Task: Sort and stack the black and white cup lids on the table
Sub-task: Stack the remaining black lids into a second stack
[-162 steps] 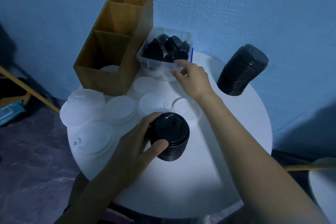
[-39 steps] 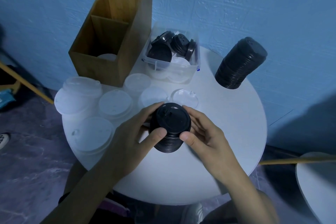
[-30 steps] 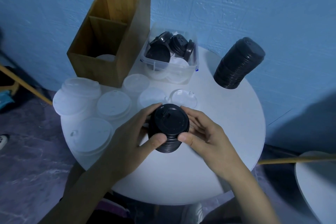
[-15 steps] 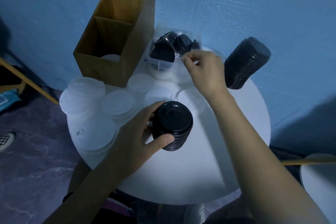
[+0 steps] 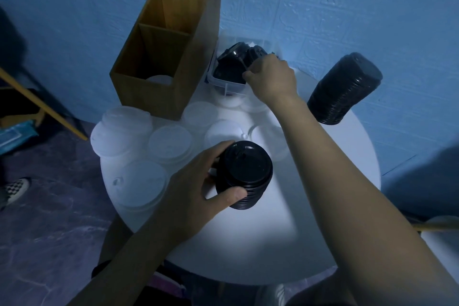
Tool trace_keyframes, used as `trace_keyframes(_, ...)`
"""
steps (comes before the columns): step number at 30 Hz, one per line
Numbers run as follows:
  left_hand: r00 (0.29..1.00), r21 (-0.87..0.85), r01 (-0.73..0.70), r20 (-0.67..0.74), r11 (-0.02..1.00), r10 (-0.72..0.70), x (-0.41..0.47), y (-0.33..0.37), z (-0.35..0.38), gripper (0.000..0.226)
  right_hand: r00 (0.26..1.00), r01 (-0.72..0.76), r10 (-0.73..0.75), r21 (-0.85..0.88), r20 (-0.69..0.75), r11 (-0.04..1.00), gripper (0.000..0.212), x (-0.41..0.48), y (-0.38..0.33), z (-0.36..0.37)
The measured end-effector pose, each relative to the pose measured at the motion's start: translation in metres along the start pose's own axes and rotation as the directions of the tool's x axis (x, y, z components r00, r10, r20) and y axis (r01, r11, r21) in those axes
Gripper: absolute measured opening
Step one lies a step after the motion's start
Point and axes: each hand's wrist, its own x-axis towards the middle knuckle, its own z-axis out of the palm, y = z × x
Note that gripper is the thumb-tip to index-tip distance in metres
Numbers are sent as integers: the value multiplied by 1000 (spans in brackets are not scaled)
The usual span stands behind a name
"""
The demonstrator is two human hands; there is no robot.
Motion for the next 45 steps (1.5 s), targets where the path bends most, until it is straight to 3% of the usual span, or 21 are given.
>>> trace_keyframes(7, 1000, -16, 3, -2, 1000, -3, 0, 1, 1, 68, 994, 112, -98, 366, -55, 924, 3, -13, 3, -5)
trace_keyframes(10, 1000, -36, 8, -9, 999, -9, 0, 1, 2, 68, 981, 189, -154, 447, -115, 875, 12, -20, 7, -4)
trace_keyframes(16, 1000, -49, 4, -12, 999, -5, 0, -2, 3, 69, 957, 268, -124, 645, -261, 715, 21, -58, 17, -38)
trace_keyframes(26, 1000, -68, 14, -27, 998, -16, 1, -3, 3, 66, 971, 192, -234, 712, -40, 675, 32, -185, 53, -42)
trace_keyframes(34, 999, -127, 24, -35, 992, -29, 2, 3, 2, 59, 935, 232, -350, 638, 64, 734, 35, -200, 56, -27)
trace_keyframes(37, 1000, -110, 6, -29, 994, -9, 2, 4, 1, 56, 932, 173, -338, 656, 132, 734, 28, -204, 52, -27)
trace_keyframes(41, 1000, -100, 14, -19, 995, -16, 2, 4, 0, 58, 957, 158, -276, 635, 91, 756, 18, -201, 46, -25)
trace_keyframes(45, 1000, -89, 8, 2, 996, -8, 2, 8, 0, 59, 946, 158, -294, 600, 136, 785, 27, -197, 44, -28)
